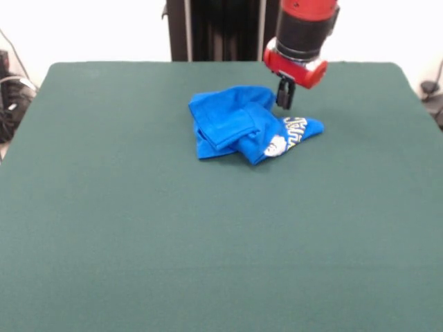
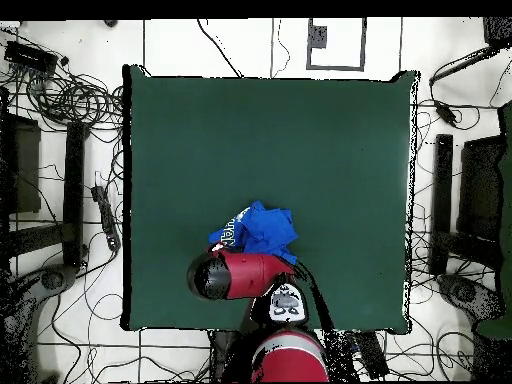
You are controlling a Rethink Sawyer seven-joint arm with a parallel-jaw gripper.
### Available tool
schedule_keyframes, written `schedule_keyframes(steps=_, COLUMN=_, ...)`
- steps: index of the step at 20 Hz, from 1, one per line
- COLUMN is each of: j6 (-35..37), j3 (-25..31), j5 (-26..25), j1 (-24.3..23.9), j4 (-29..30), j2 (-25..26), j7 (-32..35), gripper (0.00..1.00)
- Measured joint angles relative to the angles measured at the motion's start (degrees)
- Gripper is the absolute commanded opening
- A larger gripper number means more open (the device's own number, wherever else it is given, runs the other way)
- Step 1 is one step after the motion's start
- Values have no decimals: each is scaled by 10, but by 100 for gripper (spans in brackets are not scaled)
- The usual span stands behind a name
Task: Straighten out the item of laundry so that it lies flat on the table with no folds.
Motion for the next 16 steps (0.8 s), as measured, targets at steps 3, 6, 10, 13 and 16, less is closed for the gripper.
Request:
schedule_keyframes(steps=3, j6=0, j3=1, j5=-2, j1=-6, j4=0, j2=-5, j7=0, gripper=0)
schedule_keyframes(steps=6, j6=0, j3=1, j5=-2, j1=-15, j4=-1, j2=-11, j7=0, gripper=0)
schedule_keyframes(steps=10, j6=0, j3=4, j5=-4, j1=-28, j4=-7, j2=-21, j7=0, gripper=0)
schedule_keyframes(steps=13, j6=0, j3=4, j5=-4, j1=-37, j4=-16, j2=-25, j7=0, gripper=0)
schedule_keyframes(steps=16, j6=0, j3=5, j5=-4, j1=-44, j4=-25, j2=-27, j7=0, gripper=0)
